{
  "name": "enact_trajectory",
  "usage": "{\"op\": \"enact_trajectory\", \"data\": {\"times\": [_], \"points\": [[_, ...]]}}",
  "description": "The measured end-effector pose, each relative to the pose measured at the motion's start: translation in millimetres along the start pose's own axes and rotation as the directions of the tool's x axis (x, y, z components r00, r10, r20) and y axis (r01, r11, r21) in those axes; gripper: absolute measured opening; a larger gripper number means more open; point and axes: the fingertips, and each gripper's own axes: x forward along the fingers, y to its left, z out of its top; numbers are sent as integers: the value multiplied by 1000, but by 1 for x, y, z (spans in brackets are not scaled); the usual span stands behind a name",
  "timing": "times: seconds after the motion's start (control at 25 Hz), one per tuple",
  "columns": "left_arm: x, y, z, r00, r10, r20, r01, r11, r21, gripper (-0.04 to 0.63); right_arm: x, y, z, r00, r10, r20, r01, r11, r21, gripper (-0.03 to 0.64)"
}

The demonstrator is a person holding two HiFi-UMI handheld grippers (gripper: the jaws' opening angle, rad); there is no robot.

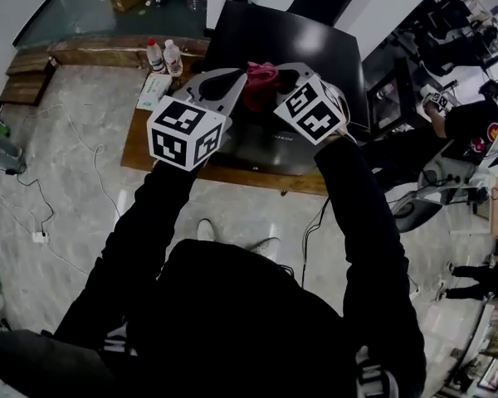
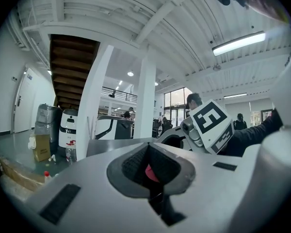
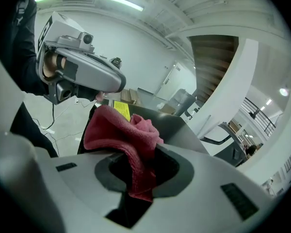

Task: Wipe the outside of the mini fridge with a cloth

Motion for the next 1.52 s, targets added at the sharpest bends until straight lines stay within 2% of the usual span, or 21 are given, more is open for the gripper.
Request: {"op": "enact_trajectory", "data": {"times": [0.28,0.52,0.88,1.16,1.24,1.4,1.52], "points": [[43,-46,18,999,-34,-6,33,999,-32,6,-42,-36,-40,1000,11,-29,-9,999,47,81],[79,-110,19,998,-63,-16,63,998,-6,6,-90,-52,-100,999,-8,-41,11,996,84,81],[128,-158,13,994,-110,-28,111,994,14,6,-120,-75,-161,998,-38,-41,43,991,126,81],[165,-212,15,989,-147,-29,148,989,30,6,-157,-98,-216,995,-58,-79,69,987,147,81],[173,-231,20,988,-155,-18,155,987,38,6,-174,-107,-229,997,-63,-45,71,979,193,81],[180,-268,39,980,-189,54,187,981,47,6,-218,-125,-244,988,-105,113,62,942,330,83],[181,-289,41,976,-193,100,190,981,37,6,-243,-127,-262,975,-161,153,98,930,355,84]]}}
